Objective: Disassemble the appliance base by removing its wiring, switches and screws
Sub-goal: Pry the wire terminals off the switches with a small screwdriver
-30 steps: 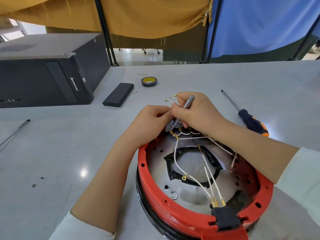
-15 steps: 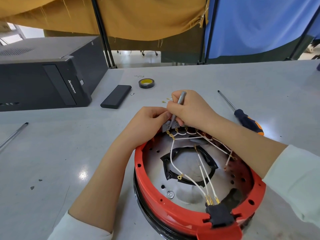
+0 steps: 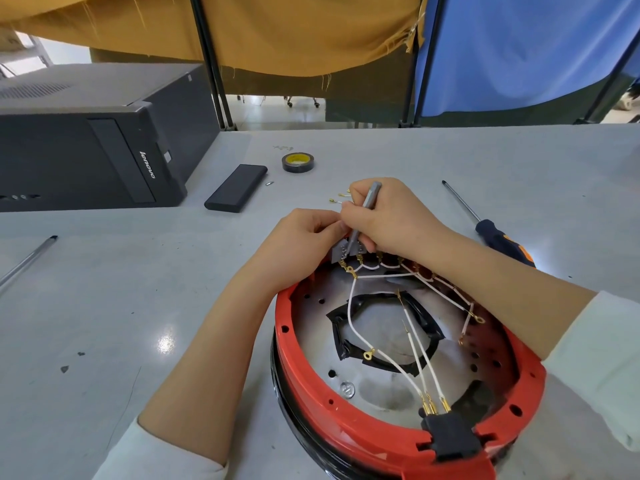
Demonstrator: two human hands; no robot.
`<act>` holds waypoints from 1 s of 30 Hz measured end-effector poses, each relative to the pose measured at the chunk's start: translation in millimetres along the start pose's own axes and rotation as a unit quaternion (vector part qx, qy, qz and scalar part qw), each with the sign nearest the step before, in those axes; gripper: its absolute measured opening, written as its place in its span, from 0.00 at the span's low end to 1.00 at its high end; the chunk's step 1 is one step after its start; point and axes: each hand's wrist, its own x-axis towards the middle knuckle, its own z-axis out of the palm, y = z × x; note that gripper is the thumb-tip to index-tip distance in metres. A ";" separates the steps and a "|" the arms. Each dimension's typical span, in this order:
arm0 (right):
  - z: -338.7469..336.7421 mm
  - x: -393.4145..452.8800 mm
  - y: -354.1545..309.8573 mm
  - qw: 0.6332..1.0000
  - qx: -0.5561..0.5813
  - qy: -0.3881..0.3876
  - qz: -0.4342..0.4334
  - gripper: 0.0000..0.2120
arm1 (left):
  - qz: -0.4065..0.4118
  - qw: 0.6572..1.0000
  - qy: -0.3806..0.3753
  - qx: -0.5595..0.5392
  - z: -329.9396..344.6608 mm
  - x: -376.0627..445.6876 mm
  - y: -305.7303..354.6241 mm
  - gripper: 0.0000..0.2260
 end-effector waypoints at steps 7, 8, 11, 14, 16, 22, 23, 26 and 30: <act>-0.9 3.7 -3.7 0.999 0.007 -0.019 0.036 0.16 | 0.006 1.000 0.003 0.018 -0.1 -0.2 1.7 0.12; -1.0 4.6 -4.1 0.999 0.004 -0.024 0.040 0.16 | 0.006 1.000 0.002 0.017 -0.1 -0.5 2.1 0.12; -1.5 -0.6 -2.5 1.000 0.002 -0.003 0.012 0.16 | 0.003 1.000 0.004 0.011 -0.2 -1.6 1.9 0.12; -3.0 -10.6 1.4 0.999 0.013 0.033 -0.035 0.17 | 0.003 1.000 0.011 0.000 -0.1 -2.0 1.6 0.11; -2.6 -12.3 3.1 0.998 0.008 0.039 -0.048 0.18 | 0.006 1.000 0.011 -0.003 0.2 -1.6 1.2 0.11; 0.4 -8.1 -0.1 1.000 -0.011 0.018 -0.014 0.17 | 0.007 1.000 0.009 0.000 -0.1 -1.1 0.4 0.11; 0.2 -6.5 -1.1 1.000 -0.006 0.011 -0.003 0.17 | 0.006 1.000 0.010 0.001 0.1 -0.9 0.4 0.12; -0.7 -1.7 -4.3 1.000 0.001 -0.007 0.030 0.17 | 0.009 1.000 0.013 0.003 0.6 -0.2 0.3 0.12; -1.5 1.0 -6.8 0.998 0.004 -0.025 0.057 0.16 | 0.015 1.000 0.007 0.004 0.6 0.5 -1.2 0.11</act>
